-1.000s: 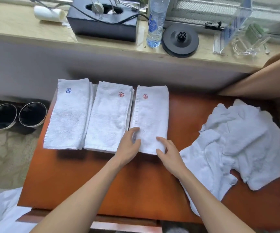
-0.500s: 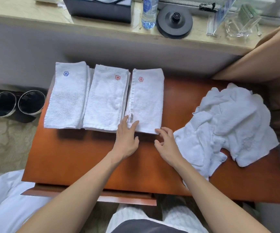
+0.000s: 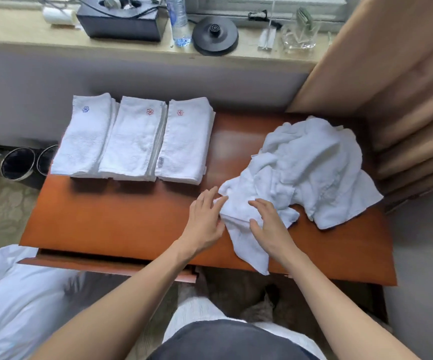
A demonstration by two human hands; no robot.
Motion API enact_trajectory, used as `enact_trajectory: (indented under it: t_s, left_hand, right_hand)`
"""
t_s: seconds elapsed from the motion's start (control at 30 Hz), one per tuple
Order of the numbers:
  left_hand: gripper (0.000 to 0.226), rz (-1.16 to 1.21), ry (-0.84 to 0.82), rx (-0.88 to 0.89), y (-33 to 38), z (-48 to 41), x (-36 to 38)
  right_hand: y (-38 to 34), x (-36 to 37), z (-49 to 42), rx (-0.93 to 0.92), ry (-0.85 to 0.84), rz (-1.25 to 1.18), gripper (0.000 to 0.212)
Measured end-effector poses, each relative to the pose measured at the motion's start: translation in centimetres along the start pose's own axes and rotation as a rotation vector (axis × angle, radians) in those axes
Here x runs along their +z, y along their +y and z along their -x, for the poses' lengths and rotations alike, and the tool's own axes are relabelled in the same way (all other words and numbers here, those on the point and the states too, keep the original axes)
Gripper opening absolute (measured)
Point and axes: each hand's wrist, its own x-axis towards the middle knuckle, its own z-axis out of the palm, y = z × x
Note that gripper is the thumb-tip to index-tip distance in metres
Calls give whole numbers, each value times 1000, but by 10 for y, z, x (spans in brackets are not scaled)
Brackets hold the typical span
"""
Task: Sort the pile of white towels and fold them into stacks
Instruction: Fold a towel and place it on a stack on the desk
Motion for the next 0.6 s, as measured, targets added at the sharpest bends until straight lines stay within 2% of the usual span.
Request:
enact_trajectory:
  t_s: [0.2, 0.33, 0.6]
  left_hand:
    - [62, -79, -27, 104, 105, 15, 45]
    - [60, -122, -48, 155, 172, 9, 70]
    - [62, -195, -98, 164, 224, -25, 90]
  right_hand:
    - [67, -70, 78, -16, 48, 8, 49]
    - [112, -117, 110, 41, 92, 23, 48]
    - [162, -177, 107, 109, 100, 25, 47]
